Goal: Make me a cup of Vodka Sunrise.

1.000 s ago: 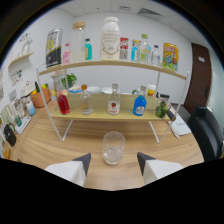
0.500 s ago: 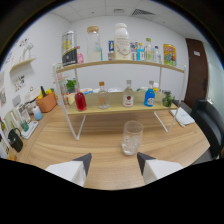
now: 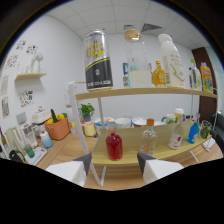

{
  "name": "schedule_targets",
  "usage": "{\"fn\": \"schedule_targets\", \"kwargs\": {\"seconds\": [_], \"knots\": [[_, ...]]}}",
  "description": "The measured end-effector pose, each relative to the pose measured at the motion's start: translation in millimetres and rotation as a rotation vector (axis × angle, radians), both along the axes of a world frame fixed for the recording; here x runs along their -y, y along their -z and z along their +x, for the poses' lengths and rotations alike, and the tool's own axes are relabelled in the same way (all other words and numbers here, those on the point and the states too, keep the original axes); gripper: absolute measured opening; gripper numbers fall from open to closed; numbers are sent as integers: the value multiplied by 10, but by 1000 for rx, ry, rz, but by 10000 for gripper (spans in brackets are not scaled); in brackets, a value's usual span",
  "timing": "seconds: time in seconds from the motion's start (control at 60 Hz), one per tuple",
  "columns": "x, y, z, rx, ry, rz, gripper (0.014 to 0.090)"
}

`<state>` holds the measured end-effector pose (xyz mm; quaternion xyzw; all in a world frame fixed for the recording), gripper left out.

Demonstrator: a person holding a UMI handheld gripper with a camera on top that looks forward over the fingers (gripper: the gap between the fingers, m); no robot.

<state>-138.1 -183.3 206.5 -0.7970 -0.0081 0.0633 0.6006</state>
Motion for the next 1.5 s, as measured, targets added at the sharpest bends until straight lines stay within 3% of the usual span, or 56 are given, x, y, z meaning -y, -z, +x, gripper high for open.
{"fn": "schedule_targets", "kwargs": {"seconds": [0.15,0.45,0.717,1.0,1.317,1.5], "knots": [[-413,50,-39,17,26,18,803],[-757,245,-13,96,56,13,362],[-663,184,-43,115,19,26,345],[-68,50,164,113,6,59,344],[462,658,709,99,58,-43,345],[415,609,917,-234,128,-82,346]]}}
